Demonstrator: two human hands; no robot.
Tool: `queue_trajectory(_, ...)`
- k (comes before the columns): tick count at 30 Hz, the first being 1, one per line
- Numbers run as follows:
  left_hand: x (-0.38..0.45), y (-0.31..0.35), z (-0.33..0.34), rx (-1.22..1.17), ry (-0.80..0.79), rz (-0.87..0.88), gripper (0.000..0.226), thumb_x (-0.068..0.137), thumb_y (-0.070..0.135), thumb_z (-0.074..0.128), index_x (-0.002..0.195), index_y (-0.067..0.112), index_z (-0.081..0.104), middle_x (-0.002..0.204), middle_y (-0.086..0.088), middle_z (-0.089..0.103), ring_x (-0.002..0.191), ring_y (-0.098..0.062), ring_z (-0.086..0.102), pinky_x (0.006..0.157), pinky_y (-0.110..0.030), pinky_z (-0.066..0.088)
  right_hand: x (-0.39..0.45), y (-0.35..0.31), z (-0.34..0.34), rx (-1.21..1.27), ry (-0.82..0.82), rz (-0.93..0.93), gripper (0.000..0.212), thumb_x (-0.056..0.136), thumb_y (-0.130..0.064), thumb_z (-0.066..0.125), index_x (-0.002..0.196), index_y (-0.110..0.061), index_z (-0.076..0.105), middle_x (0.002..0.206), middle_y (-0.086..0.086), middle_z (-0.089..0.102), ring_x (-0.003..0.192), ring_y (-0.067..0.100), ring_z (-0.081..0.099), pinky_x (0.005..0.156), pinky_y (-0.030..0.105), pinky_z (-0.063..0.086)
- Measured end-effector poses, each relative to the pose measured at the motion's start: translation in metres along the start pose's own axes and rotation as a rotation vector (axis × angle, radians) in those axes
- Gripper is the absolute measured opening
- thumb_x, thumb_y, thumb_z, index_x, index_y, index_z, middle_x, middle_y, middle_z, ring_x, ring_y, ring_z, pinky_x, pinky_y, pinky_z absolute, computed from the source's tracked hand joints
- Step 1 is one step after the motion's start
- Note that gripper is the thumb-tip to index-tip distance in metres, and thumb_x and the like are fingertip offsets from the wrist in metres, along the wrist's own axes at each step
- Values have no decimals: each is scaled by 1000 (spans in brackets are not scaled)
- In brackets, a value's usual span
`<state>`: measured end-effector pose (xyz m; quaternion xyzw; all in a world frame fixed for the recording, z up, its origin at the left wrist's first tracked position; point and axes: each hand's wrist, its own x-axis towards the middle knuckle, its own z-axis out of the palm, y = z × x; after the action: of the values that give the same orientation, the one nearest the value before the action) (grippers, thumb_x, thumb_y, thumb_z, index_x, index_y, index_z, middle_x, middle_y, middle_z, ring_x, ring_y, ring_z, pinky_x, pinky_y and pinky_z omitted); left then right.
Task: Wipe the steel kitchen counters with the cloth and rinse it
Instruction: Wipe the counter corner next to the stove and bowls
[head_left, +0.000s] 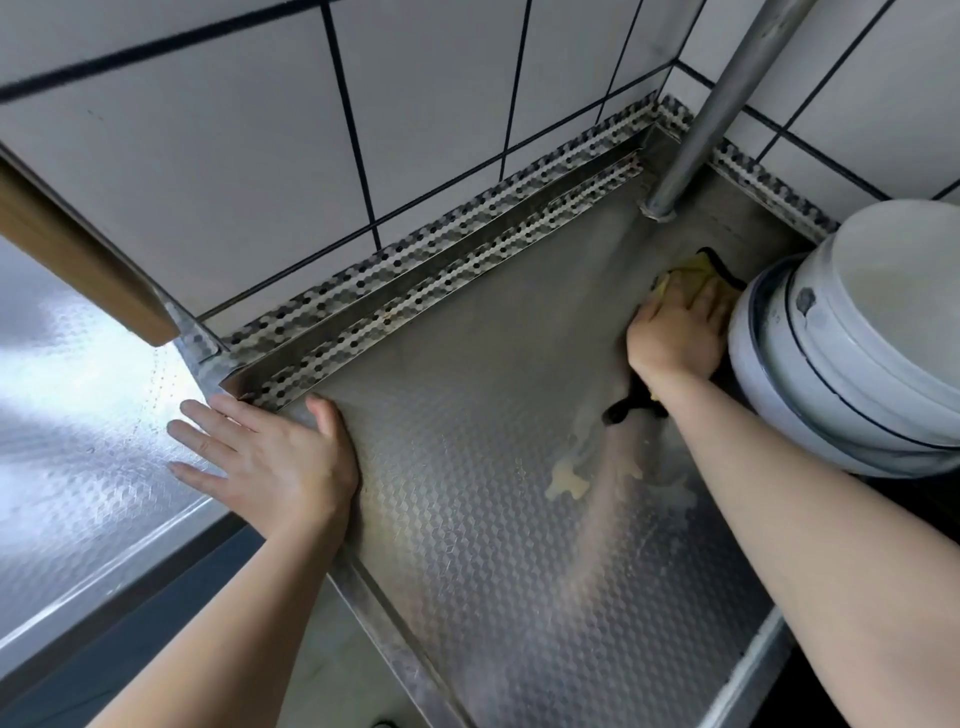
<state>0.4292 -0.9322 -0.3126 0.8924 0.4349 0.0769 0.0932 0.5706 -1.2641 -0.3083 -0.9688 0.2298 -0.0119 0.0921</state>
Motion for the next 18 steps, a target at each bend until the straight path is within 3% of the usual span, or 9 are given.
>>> queue_trajectory(3, 0, 1, 0, -12, -2, 4, 86, 84, 52, 32, 148, -4, 18, 155, -27, 20, 145, -42, 12, 116, -61, 7, -38, -7, 1, -11, 43, -116, 50, 100, -35, 34, 150, -26, 34, 160, 17, 22, 145, 40, 21, 120, 49, 9)
queue_trajectory(7, 1, 2, -1, -26, -11, 7, 85, 84, 50, 33, 147, -5, 19, 155, -28, 21, 145, -43, 12, 115, -61, 6, -87, -21, 2, -15, 72, -329, 48, 100, -31, 37, 147, -24, 42, 156, 15, 33, 142, 40, 28, 119, 48, 15)
queue_trajectory(13, 1, 1, -1, -73, -20, 17, 87, 83, 49, 32, 146, -8, 20, 154, -31, 21, 145, -45, 13, 116, -61, 5, -164, -53, 6, 67, -32, -521, 51, 102, -32, 32, 151, -19, 33, 161, 5, 23, 149, 28, 16, 122, 41, 10)
queue_trajectory(18, 4, 0, 0, -78, -53, 17, 90, 82, 51, 31, 146, -11, 19, 155, -30, 18, 145, -44, 11, 116, -60, 2, -225, -55, 3, 115, -159, -842, 51, 102, -31, 32, 151, -18, 33, 161, 1, 23, 151, 23, 13, 123, 42, 9)
